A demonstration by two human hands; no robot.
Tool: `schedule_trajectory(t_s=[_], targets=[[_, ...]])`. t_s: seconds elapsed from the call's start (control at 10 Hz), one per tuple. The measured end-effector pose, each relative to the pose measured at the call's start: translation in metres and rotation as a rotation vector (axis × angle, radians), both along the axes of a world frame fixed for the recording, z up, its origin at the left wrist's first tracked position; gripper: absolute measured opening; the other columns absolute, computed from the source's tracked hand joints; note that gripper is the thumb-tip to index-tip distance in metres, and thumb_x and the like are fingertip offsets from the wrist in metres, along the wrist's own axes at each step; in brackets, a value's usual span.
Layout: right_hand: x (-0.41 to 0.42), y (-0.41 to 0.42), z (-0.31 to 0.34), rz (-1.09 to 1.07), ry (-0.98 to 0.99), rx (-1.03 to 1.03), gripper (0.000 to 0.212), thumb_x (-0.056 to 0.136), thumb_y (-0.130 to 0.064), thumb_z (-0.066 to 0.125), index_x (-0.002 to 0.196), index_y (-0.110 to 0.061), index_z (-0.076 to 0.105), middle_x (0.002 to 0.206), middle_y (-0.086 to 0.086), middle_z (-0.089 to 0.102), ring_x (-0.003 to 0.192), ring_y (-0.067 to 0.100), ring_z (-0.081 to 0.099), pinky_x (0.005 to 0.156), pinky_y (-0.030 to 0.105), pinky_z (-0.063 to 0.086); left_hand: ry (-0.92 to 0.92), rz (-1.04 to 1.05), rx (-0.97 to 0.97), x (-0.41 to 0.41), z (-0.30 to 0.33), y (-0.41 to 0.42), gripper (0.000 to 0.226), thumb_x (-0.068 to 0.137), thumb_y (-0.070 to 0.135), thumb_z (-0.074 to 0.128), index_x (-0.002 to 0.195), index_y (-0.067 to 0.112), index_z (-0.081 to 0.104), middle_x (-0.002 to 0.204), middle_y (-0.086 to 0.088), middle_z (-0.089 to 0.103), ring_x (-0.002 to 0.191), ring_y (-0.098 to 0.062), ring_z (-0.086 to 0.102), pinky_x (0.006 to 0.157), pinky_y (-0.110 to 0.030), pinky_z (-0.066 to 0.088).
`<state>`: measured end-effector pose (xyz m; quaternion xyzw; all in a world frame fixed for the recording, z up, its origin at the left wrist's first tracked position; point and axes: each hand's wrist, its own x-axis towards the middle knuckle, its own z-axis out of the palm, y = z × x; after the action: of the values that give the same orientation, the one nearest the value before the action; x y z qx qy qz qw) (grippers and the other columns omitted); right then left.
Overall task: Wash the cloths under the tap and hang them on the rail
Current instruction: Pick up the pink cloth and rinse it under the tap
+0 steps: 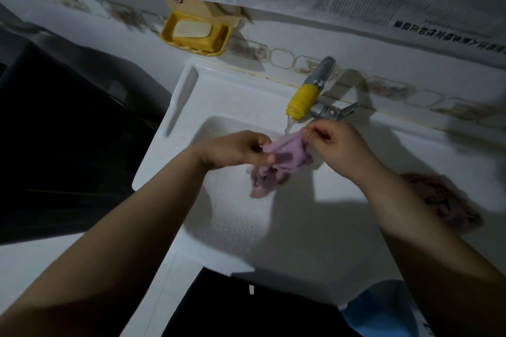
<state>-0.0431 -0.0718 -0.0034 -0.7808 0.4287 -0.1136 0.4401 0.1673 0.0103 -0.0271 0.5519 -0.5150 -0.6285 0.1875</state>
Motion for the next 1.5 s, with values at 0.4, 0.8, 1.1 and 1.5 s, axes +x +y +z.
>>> schedule_trajectory(t_s=[0.4,0.8,1.1,1.5], targets=[[0.062,0.021,-0.018,-0.413,-0.075,0.062,0.04,0.095,-0.027,0.051,0.058,-0.014,0.046,0.062,0.004,0.06,0.061,0.016,0.057,0.057,0.028,0.038,0.192,1.017,0.21,-0.088,0.011,-0.034,0.034,0.101,0.027,0.043,0.081,0.006,0.061,0.065,-0.005,0.062,0.058,-0.017,0.059,0.062,-0.028,0.052],[0.047,0.002,-0.037,-0.502,-0.15,0.255,0.033,0.096,-0.027,0.044,0.065,-0.019,0.054,0.069,0.003,0.059,0.07,0.017,0.061,0.071,0.031,0.045,0.361,0.999,0.334,-0.094,0.012,-0.025,0.038,0.096,0.038,0.053,0.087,0.003,0.065,0.077,-0.012,0.068,0.078,-0.025,0.063,0.078,-0.035,0.053],[0.015,0.014,-0.008,-0.023,0.098,0.419,0.023,0.09,-0.037,0.06,0.086,-0.016,0.069,0.076,-0.001,0.067,0.066,0.007,0.06,0.061,0.021,0.047,-0.078,0.442,0.062,-0.023,0.021,-0.017,0.005,0.094,0.017,0.057,0.095,0.014,0.061,0.076,-0.001,0.061,0.064,-0.012,0.056,0.055,-0.021,0.048],[0.027,-0.005,-0.013,-0.614,-0.425,0.544,0.043,0.072,-0.053,0.067,0.089,-0.014,0.072,0.099,0.012,0.072,0.098,0.029,0.067,0.094,0.048,0.051,0.001,0.672,0.018,-0.044,-0.011,-0.006,0.047,0.096,0.041,0.052,0.076,-0.001,0.059,0.065,-0.012,0.051,0.056,-0.015,0.047,0.055,-0.024,0.042]])
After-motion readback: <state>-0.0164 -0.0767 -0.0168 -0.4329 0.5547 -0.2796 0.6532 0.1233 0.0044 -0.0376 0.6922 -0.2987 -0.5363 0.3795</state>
